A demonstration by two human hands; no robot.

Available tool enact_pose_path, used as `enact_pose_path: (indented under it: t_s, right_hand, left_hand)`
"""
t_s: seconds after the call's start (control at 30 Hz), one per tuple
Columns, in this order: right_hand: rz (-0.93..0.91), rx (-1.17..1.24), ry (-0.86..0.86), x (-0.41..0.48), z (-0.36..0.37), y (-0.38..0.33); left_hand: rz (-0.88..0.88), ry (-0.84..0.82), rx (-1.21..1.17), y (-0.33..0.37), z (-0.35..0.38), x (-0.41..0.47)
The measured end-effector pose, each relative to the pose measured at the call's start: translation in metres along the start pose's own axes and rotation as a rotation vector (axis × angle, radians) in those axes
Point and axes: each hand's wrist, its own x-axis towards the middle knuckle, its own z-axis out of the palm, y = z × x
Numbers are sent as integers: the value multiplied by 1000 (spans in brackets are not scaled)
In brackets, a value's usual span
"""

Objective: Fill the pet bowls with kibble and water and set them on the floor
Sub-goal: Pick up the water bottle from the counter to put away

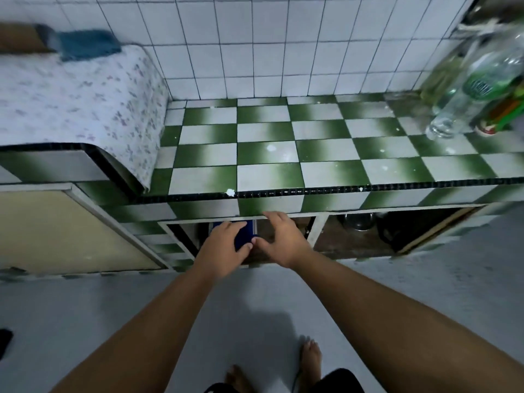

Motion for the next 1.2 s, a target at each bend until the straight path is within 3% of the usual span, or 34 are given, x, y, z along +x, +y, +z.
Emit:
enact_pose_path:
  t_s: [0.33, 0.6, 0.8, 1.2]
  right_hand:
    - [-27, 23, 167, -23, -69, -19]
    - [22, 182, 265, -37, -99, -15]
    - [108, 328, 360, -26, -145, 26]
    - [220, 462, 479, 30, -294, 170]
  left_hand:
    - [113, 25, 45, 49, -45, 10]
    - [128, -23, -133, 94, -51, 22]
    - [93, -109, -300, 143, -35, 64]
    - [40, -172, -310, 268, 41, 194]
